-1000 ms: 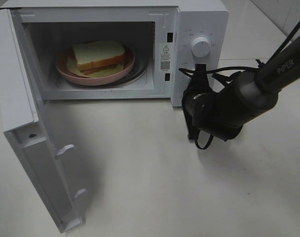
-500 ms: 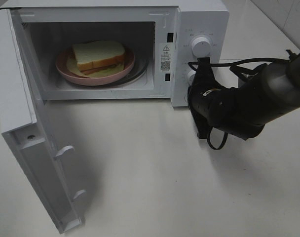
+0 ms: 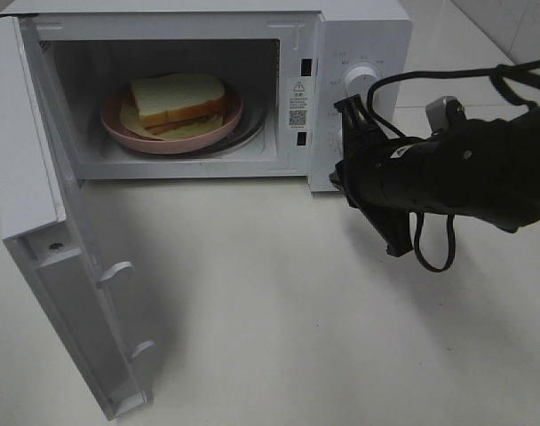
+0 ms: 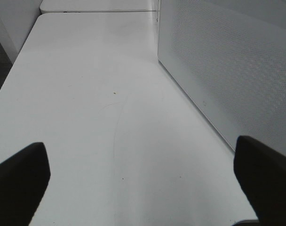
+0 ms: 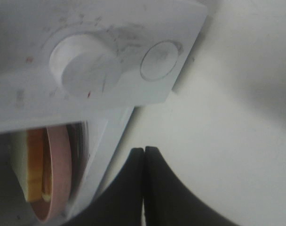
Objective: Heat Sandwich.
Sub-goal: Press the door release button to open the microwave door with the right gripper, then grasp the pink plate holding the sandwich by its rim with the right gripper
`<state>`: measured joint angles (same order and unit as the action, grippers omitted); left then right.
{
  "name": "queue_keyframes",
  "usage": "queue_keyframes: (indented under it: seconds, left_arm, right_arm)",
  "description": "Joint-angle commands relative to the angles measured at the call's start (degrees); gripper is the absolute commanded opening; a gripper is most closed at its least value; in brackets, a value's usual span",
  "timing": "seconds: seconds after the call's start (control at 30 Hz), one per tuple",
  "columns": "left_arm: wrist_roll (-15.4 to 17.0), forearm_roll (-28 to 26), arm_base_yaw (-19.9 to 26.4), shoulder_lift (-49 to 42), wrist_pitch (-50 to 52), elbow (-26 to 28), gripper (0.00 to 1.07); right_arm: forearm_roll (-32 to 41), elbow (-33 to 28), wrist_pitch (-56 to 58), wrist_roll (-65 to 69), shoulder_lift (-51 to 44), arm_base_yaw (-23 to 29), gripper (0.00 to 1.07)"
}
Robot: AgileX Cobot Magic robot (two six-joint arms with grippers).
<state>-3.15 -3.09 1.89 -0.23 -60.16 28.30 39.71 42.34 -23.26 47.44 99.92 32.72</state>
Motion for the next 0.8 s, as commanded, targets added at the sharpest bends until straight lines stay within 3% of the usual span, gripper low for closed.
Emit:
queue_keyframes:
  seconds: [0.03, 0.37, 0.5, 0.8]
  left_arm:
    - [0.00, -0.40, 0.00, -0.97, 0.74, -0.17, 1.00]
    - [0.00, -0.40, 0.00, -0.97, 0.74, -0.17, 1.00]
    - [0.00, -0.40, 0.00, -0.97, 0.74, -0.17, 1.00]
    - [0.00, -0.40, 0.00, -0.97, 0.74, -0.17, 1.00]
  right_arm:
    - [-4.58, -0.17, 7.96, -7.56, -3.38, 0.17, 0.00]
    - [-14.67, 1.15, 26.64, -21.83, -9.57, -0.06, 0.00]
    - [-19.31, 4.81, 39.48, -28.82, -10.26, -0.06, 0.00]
    - [-22.57, 10.54, 55.69, -44.29, -10.26, -0.06, 0.01]
